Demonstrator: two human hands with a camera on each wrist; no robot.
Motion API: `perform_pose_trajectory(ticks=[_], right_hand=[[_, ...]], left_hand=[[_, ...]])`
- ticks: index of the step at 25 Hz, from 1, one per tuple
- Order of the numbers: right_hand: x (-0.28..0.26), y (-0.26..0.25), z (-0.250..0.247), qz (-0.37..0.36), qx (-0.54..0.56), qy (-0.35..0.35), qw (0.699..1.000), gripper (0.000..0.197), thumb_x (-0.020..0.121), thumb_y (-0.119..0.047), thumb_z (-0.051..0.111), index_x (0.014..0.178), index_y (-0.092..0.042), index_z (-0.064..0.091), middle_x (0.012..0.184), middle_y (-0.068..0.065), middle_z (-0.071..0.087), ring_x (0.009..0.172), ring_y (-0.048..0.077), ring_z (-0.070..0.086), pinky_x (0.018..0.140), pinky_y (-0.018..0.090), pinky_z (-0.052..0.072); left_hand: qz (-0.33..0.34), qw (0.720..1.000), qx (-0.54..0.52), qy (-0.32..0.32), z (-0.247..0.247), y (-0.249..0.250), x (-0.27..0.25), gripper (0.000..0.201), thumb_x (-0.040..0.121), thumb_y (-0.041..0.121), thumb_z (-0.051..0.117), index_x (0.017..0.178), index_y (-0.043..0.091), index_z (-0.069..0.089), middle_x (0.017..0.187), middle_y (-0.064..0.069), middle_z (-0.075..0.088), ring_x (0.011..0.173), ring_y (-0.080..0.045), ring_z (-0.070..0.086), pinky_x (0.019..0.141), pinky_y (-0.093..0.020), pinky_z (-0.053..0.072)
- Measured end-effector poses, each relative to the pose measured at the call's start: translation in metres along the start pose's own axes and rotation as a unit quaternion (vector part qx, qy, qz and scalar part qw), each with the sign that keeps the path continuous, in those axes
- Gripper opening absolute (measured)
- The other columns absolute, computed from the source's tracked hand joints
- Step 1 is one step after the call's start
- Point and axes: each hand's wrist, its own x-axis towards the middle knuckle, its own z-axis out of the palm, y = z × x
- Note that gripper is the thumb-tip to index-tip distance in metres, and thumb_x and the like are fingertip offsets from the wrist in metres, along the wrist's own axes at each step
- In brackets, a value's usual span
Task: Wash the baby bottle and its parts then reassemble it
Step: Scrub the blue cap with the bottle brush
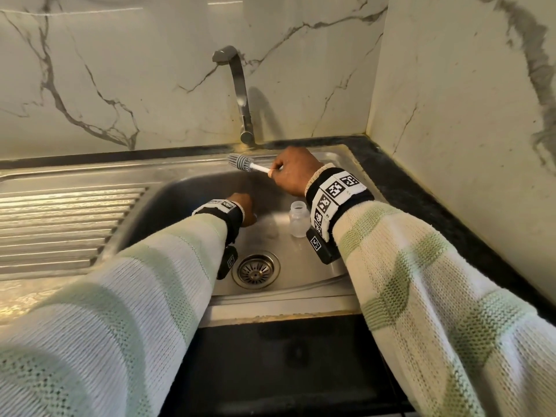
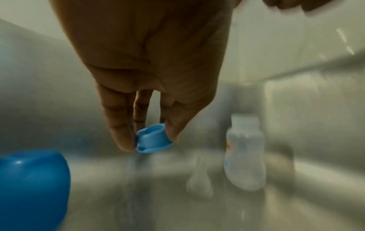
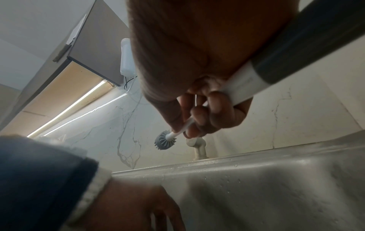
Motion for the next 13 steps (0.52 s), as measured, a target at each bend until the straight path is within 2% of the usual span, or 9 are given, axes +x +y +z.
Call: perform_pose_trajectory(ticks=[2, 3, 4, 5, 6, 7, 9, 11, 13], right_hand=[[-0.001, 0.001, -0.003, 0.012, -0.005, 0.006, 1.000, 0.021, 0.090, -0.018, 0.060, 0.095, -0.008, 0.077, 0.088, 0.009, 0.074, 0.080, 0.024, 0.068, 0.073, 0.028, 0.054], [-0.003, 0.001, -0.004, 0.015, -0.008, 0.007, 1.000, 0.022, 0.090, -0.019, 0.059, 0.095, -0.008, 0.077, 0.087, 0.010, 0.073, 0.079, 0.024, 0.068, 0.071, 0.027, 0.052], [-0.003, -0.001, -0.006, 0.012, -0.011, 0.003, 1.000, 0.022, 0.091, -0.019, 0.059, 0.095, -0.007, 0.077, 0.087, 0.010, 0.073, 0.079, 0.024, 0.067, 0.070, 0.027, 0.051], [-0.005, 0.001, -0.006, 0.011, -0.009, -0.004, 1.000, 0.022, 0.091, -0.019, 0.058, 0.095, -0.007, 0.076, 0.087, 0.010, 0.073, 0.077, 0.024, 0.067, 0.068, 0.027, 0.051], [-0.007, 0.000, -0.007, 0.007, -0.002, -0.015, 1.000, 0.022, 0.092, -0.019, 0.058, 0.095, -0.008, 0.076, 0.086, 0.010, 0.072, 0.076, 0.023, 0.066, 0.065, 0.025, 0.050], [-0.010, -0.004, -0.009, 0.000, 0.006, -0.024, 1.000, 0.022, 0.092, -0.021, 0.058, 0.096, -0.008, 0.075, 0.084, 0.009, 0.071, 0.074, 0.021, 0.065, 0.062, 0.024, 0.047], [-0.017, -0.013, -0.014, -0.018, 0.027, -0.029, 0.999, 0.022, 0.092, -0.026, 0.060, 0.099, -0.013, 0.075, 0.081, 0.002, 0.069, 0.072, 0.015, 0.062, 0.063, 0.025, 0.045], [-0.026, -0.023, -0.021, -0.041, 0.042, -0.026, 0.998, 0.022, 0.092, -0.029, 0.061, 0.103, -0.016, 0.076, 0.082, -0.002, 0.068, 0.072, 0.012, 0.060, 0.068, 0.026, 0.044], [-0.033, -0.027, -0.025, -0.054, 0.049, -0.026, 0.997, 0.022, 0.092, -0.029, 0.062, 0.106, -0.018, 0.075, 0.087, -0.003, 0.069, 0.074, 0.009, 0.059, 0.070, 0.025, 0.043]], left_hand=[[-0.031, 0.989, -0.138, 0.047, -0.023, -0.019, -0.007, 0.035, 0.092, 0.028, 0.058, 0.123, 0.015, 0.066, 0.120, -0.010, 0.067, 0.111, -0.033, 0.064, 0.092, -0.035, 0.053], [-0.042, 0.964, -0.253, 0.069, -0.034, -0.028, -0.012, 0.031, 0.094, 0.022, 0.055, 0.122, 0.013, 0.065, 0.112, -0.011, 0.068, 0.102, -0.034, 0.066, 0.083, -0.034, 0.057], [-0.050, 0.915, -0.390, 0.088, -0.045, -0.036, -0.022, 0.026, 0.098, 0.017, 0.050, 0.118, 0.011, 0.065, 0.098, -0.013, 0.065, 0.083, -0.034, 0.066, 0.066, -0.031, 0.058], [-0.060, 0.849, -0.517, 0.094, -0.052, -0.037, -0.029, 0.022, 0.100, 0.013, 0.045, 0.109, 0.011, 0.065, 0.084, -0.014, 0.058, 0.064, -0.030, 0.060, 0.050, -0.025, 0.053], [-0.078, 0.781, -0.611, 0.106, -0.058, -0.038, -0.038, 0.023, 0.102, 0.012, 0.040, 0.098, 0.011, 0.063, 0.075, -0.013, 0.052, 0.051, -0.024, 0.052, 0.041, -0.020, 0.047], [-0.089, 0.724, -0.672, 0.123, -0.064, -0.040, -0.050, 0.025, 0.102, 0.013, 0.038, 0.089, 0.012, 0.059, 0.071, -0.012, 0.048, 0.044, -0.019, 0.046, 0.038, -0.018, 0.043], [-0.088, 0.649, -0.741, 0.151, -0.072, -0.043, -0.070, 0.028, 0.102, 0.012, 0.036, 0.082, 0.010, 0.056, 0.068, -0.012, 0.048, 0.040, -0.016, 0.043, 0.036, -0.017, 0.041], [-0.088, 0.616, -0.765, 0.167, -0.076, -0.047, -0.086, 0.028, 0.100, 0.009, 0.036, 0.081, 0.007, 0.057, 0.068, -0.013, 0.050, 0.048, -0.019, 0.043, 0.037, -0.018, 0.042], [-0.083, 0.613, -0.766, 0.173, -0.076, -0.049, -0.093, 0.029, 0.099, 0.007, 0.036, 0.081, 0.007, 0.059, 0.070, -0.014, 0.054, 0.051, -0.019, 0.044, 0.040, -0.021, 0.043]])
